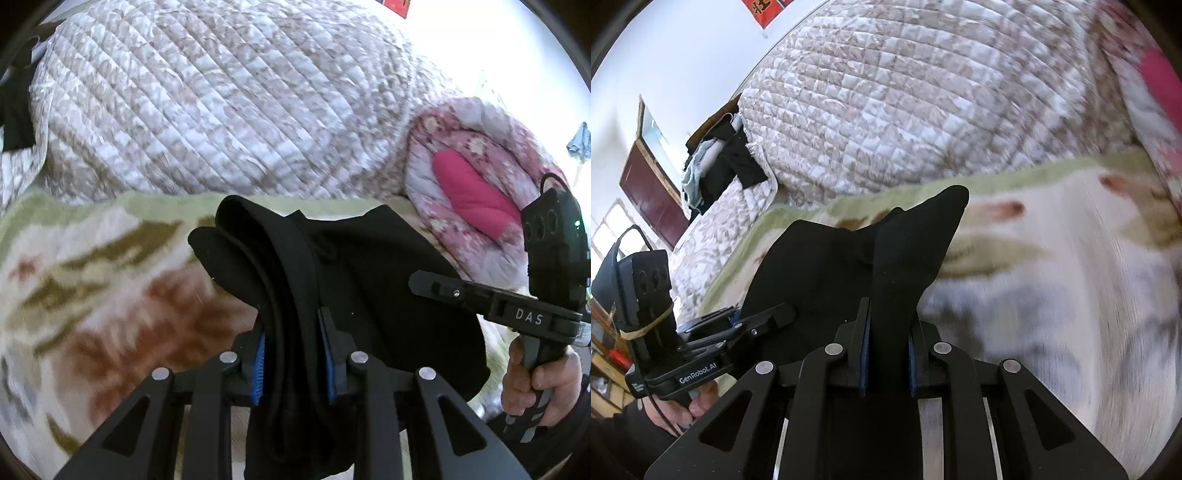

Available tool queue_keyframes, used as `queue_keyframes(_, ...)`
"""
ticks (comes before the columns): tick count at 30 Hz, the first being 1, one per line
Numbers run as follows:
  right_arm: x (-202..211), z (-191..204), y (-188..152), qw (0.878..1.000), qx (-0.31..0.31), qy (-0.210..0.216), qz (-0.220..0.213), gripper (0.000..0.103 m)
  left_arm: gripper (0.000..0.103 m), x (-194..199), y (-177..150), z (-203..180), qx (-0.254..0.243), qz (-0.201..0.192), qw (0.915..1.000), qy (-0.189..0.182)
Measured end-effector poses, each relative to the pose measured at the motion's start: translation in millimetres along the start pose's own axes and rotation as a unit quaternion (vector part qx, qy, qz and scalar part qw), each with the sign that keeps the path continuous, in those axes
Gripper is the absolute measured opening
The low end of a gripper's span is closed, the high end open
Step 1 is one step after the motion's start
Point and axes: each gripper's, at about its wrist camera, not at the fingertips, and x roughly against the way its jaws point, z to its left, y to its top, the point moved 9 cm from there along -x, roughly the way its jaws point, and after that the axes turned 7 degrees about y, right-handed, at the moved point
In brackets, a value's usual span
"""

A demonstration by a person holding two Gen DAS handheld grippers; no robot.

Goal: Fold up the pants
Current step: 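Fold the held end over with the left gripper and release it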

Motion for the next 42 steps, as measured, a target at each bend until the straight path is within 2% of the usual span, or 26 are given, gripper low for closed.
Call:
queue_keyframes(4, -33, -13, 22, 1.0, 0.0, -0.005, 0.004, 0.016, 0.028, -25, 20, 25, 0.005, -0.005, 0.9999, 0.015)
queue_keyframes(7, -59, -26, 22, 1.0, -0.006, -0.001, 0.016, 0.018, 0.032, -50, 19, 42, 0.005, 0.003, 0.9993, 0.038)
queue_keyframes(10, -77, -52, 4, 0.996, 0.003, -0.073, 0.05, 0.027, 0.034, -82, 0, 61, 0.011, 0.05, 0.9962, 0.071)
queue_keyframes(11, -76, -60, 2, 0.994, 0.009, -0.096, 0.054, 0.027, 0.039, -88, -9, 69, 0.022, 0.067, 0.9941, 0.082)
queue_keyframes(13, -66, -63, 4, 0.994, 0.007, -0.101, 0.043, 0.027, 0.041, -84, -10, 76, 0.038, 0.062, 0.9943, 0.078)
queue_keyframes(17, -37, -45, 10, 0.995, 0.032, -0.099, 0.005, 0.027, 0.04, -51, 2, 76, 0.022, 0.012, 0.9921, 0.123)
queue_keyframes(20, -28, -19, -1, 0.994, 0.061, -0.091, -0.002, 0.027, 0.04, -29, 0, 63, 0.031, -0.005, 0.9945, 0.1)
queue_keyframes(23, -32, 2, -19, 0.991, 0.093, -0.094, 0.007, 0.027, 0.04, -20, -17, 35, 0.005, -0.002, 0.9974, 0.072)
queue_keyframes(25, -46, 6, -37, 0.989, 0.105, -0.096, 0.036, 0.027, 0.04, -28, -34, 23, -0.019, 0.015, 0.9971, 0.072)
queue_keyframes(27, -68, 0, -61, 0.982, 0.12, -0.114, 0.09, 0.027, 0.04, -41, -47, 22, -0.029, 0.034, 0.9949, 0.091)
queue_keyframes(28, -72, -1, -66, 0.979, 0.131, -0.122, 0.096, 0.027, 0.04, -42, -49, 22, -0.036, 0.03, 0.9942, 0.097)
queue_keyframes(30, -69, 4, -64, 0.975, 0.154, -0.132, 0.09, 0.027, 0.04, -40, -49, 21, -0.038, 0.027, 0.9937, 0.102)
queue_keyframes(35, -53, 11, -60, 0.98, 0.139, -0.125, 0.067, 0.027, 0.04, -26, -51, 21, -0.025, 0.02, 0.9941, 0.104)
queue_keyframes(40, -61, -1, -72, 0.978, 0.131, -0.133, 0.088, 0.028, 0.04, -31, -57, 20, -0.031, 0.028, 0.9934, 0.106)
queue_keyframes(42, -58, 0, -69, 0.981, 0.123, -0.13, 0.082, 0.028, 0.04, -31, -57, 21, -0.028, 0.026, 0.9938, 0.105)
